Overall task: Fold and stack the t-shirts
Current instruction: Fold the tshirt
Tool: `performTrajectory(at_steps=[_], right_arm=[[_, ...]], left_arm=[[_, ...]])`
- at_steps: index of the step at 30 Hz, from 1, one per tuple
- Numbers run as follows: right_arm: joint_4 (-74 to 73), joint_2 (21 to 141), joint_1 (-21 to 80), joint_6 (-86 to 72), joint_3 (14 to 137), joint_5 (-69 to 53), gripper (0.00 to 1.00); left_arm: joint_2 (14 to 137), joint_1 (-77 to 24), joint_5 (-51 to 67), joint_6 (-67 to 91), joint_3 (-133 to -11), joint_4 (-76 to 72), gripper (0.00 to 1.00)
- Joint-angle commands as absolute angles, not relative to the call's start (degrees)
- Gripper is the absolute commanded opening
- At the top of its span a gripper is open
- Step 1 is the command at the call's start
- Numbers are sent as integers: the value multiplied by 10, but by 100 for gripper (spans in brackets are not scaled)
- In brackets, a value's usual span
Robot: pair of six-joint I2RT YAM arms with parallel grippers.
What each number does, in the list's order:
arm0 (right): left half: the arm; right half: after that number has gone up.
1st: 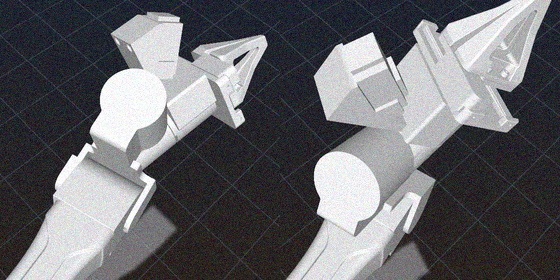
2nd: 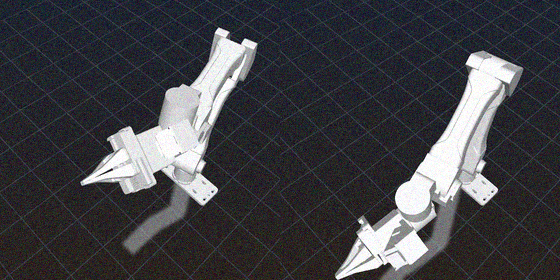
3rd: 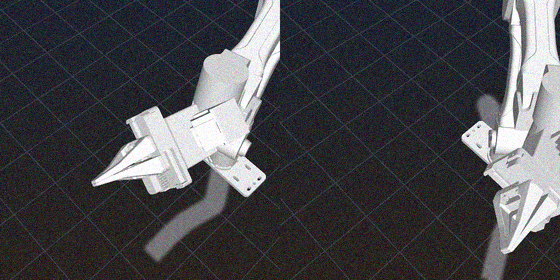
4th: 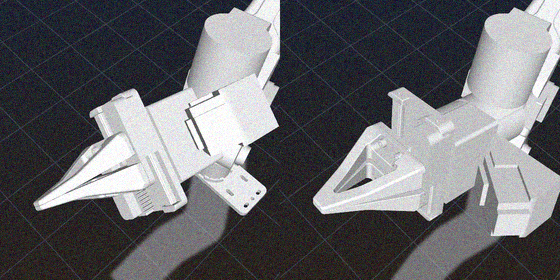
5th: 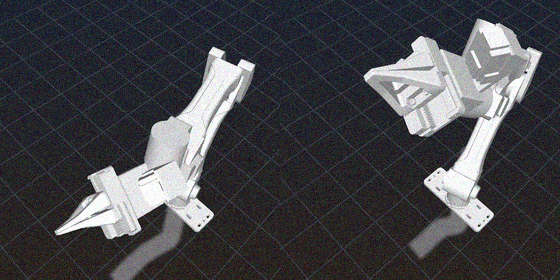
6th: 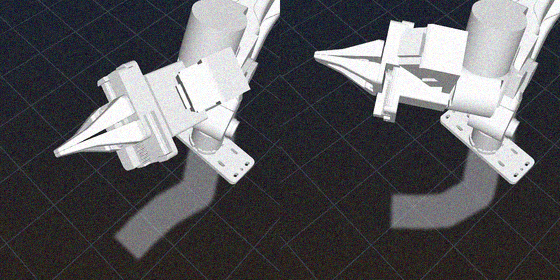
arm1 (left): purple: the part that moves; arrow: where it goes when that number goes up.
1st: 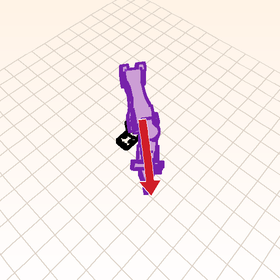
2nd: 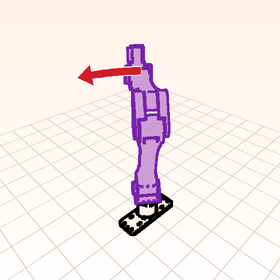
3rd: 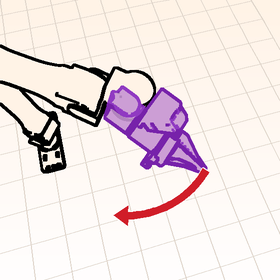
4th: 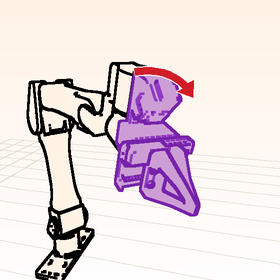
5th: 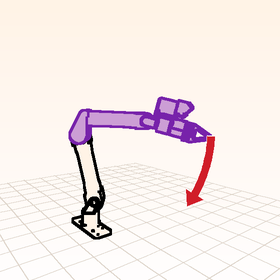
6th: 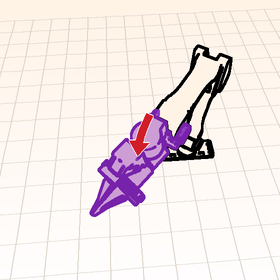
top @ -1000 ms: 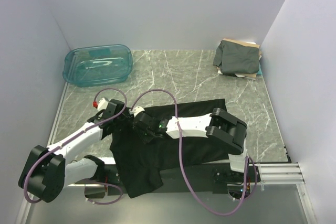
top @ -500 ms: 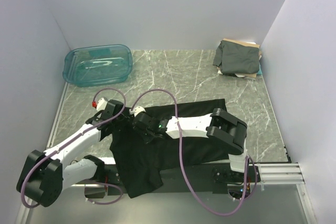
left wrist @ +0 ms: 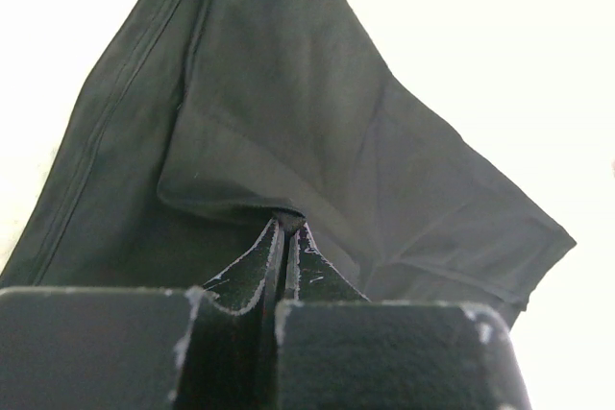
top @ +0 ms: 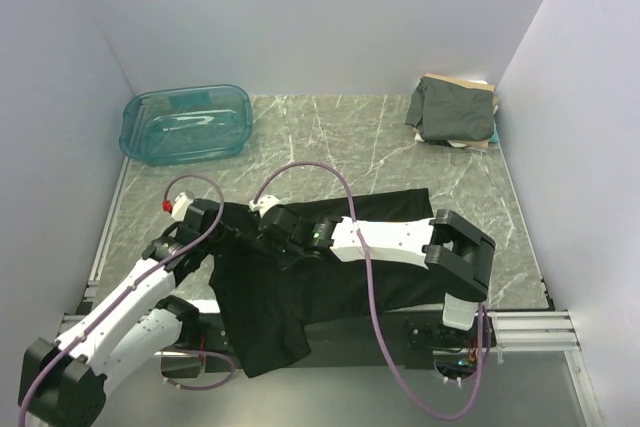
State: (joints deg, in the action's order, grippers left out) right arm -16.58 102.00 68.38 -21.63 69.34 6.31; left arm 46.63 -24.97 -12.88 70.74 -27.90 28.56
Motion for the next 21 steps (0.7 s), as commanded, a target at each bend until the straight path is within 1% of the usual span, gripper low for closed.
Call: performTrajectory(at_steps=[1,7,10,13,21], right_arm=[[-186,984,683,-200,696,46,0],[-200,981,681,-185,697,47,0],[-199,970,679,-184,686,44,0],[-193,958,675,-180,672,34,0],[-206,919,672,-173,645,16,0]], left_arm=[[419,-256,-111,738,-265,342,1],[355,-319,-129,816,-252,395,1],[343,-353,-144,851,-258,416,1],[346,-371,-160,877,-270,444,1],[364,-400,-170,877,-317,475,1]])
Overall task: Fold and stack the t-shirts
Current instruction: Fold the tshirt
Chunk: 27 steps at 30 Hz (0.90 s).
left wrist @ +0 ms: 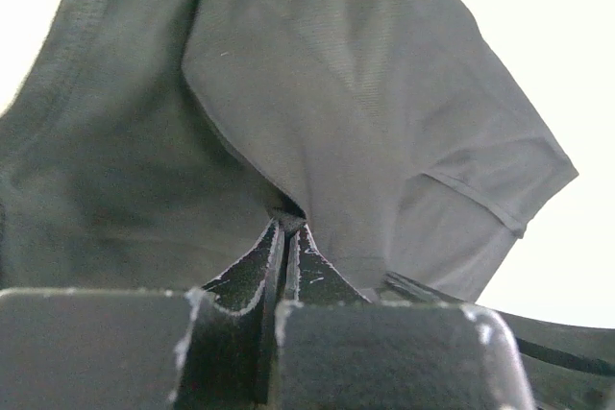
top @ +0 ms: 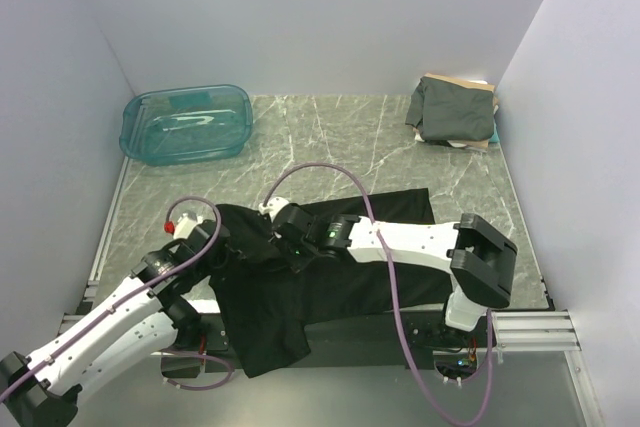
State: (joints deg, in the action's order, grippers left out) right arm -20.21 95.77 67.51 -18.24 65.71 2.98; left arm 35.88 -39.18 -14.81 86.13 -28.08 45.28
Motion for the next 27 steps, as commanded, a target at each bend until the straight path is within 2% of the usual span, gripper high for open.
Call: performTrajectory(at_steps=[1,4,5,7,10,13,14,16,17,19,21,22,24,26,27], right_arm=[[-202,917,672,-171,636,2,0],[-194,913,673,-171,620,-29,0],[-189,911,673,-173,615,-32,9],[-189,910,673,-175,603,-26,16],[-192,898,673,-178,588,-21,17],[-192,887,673,-183,573,-13,27],[-192,879,672,-185,570,-8,34],[-190,868,673,-196,563,-1,39],[-192,866,672,-201,563,19,40],[-195,857,671,-216,566,39,42],[-197,850,669,-223,570,60,46],[-195,843,666,-233,572,64,47],[-193,834,660,-243,574,69,50],[-188,822,650,-250,571,64,53],[-184,820,649,-249,570,61,53]], left_arm=[[370,-401,-173,873,-320,489,1],[381,-402,-170,849,-323,501,1],[383,-401,-157,843,-322,500,1],[393,-402,-142,817,-315,494,6],[400,-402,-99,788,-300,490,7],[399,-402,-68,762,-289,497,22],[399,-403,-62,757,-289,501,37],[395,-403,-32,733,-287,491,48],[395,-403,-33,733,-291,502,56],[392,-403,-35,734,-295,503,63],[393,-403,-43,737,-301,508,74],[395,-403,-57,737,-310,510,74],[399,-403,-76,735,-326,515,81],[403,-403,-120,735,-357,518,99],[405,-403,-133,732,-365,517,99]])
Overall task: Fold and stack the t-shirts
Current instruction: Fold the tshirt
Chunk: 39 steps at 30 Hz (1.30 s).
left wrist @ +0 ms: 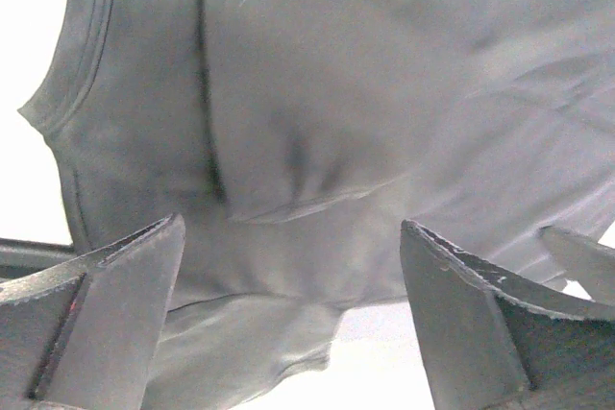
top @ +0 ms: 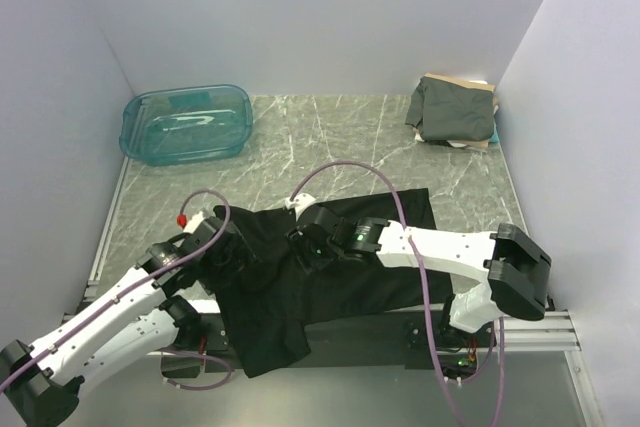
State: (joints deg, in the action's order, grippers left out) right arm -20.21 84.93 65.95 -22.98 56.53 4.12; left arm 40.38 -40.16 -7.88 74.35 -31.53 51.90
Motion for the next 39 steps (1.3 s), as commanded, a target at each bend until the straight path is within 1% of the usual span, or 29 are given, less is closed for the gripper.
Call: performTrajectory(at_steps=[1,2,5,9,10,11,13,14,16,17,18,20,21,24,25,29,32,39], right_arm=[[-175,816,649,-247,570,50,54],[-170,816,649,-248,566,42,54],[-151,823,649,-262,555,23,53],[-128,843,649,-280,552,21,53],[-126,846,650,-280,555,21,53],[-129,850,647,-279,567,33,53],[-163,847,639,-296,577,68,54],[-173,840,611,-305,569,76,54],[-167,812,563,-321,545,47,55],[-161,801,538,-324,514,34,56],[-157,781,494,-322,501,33,59],[-163,767,456,-312,480,53,62],[-168,761,408,-307,474,61,63],[-157,759,329,-296,446,34,64],[-155,761,280,-290,441,8,65],[-157,792,194,-262,447,-23,67],[-153,830,128,-256,456,-54,67],[-180,932,56,-236,492,-76,68]], left_arm=[[405,-403,-149,734,-373,503,99],[410,-403,-176,737,-374,492,99],[424,-402,-187,728,-360,414,99],[503,-382,-211,708,-366,332,99],[518,-374,-209,699,-366,331,99],[546,-363,-202,690,-366,294,99],[578,-317,-155,661,-354,245,99],[614,-302,-139,650,-351,211,99],[652,-256,-92,636,-352,192,99],[688,-247,-88,631,-354,184,99],[704,-237,-84,626,-359,177,100],[748,-226,-75,616,-364,172,99],[761,-221,-74,615,-365,164,99],[804,-202,-62,611,-364,152,99],[812,-197,-55,609,-364,147,99],[844,-176,-66,603,-368,142,99],[866,-159,-52,590,-381,135,99],[934,-137,-61,569,-458,171,99]])
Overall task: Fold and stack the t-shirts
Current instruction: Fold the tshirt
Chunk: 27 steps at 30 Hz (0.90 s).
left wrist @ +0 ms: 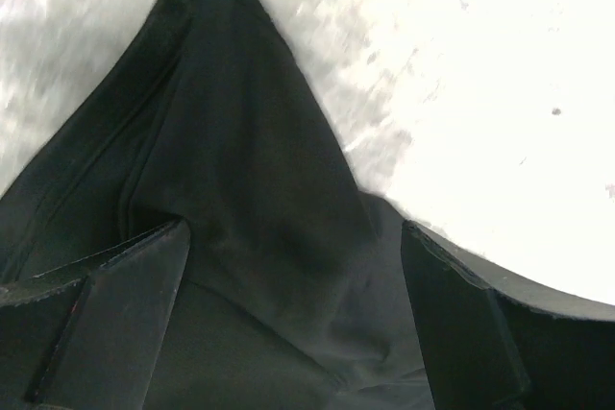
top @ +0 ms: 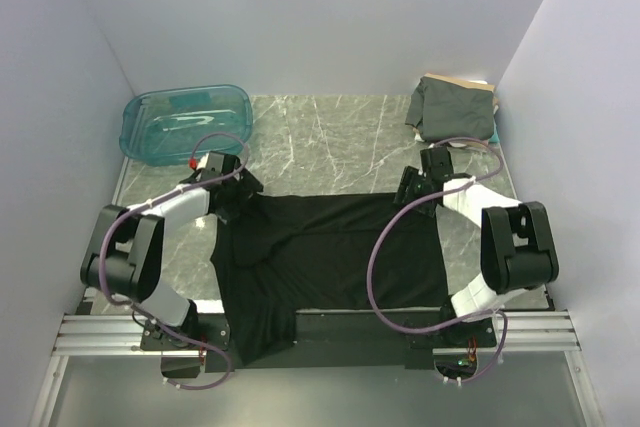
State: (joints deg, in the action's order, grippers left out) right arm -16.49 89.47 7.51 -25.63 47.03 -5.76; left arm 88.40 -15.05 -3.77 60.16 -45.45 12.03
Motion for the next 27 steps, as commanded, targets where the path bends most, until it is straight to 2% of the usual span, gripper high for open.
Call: performTrajectory(at_steps=[1,13,27], right_arm=[[-185,942,48,-237,503,-76,68],[-220,1048,7,-219,622,-110,67],[-223,1091,4,-208,716,-130,67]], left_arm=[[939,-136,-65,564,-467,176,100],[1036,-98,-87,530,-594,243,99],[1106,-87,-108,504,-715,254,99]])
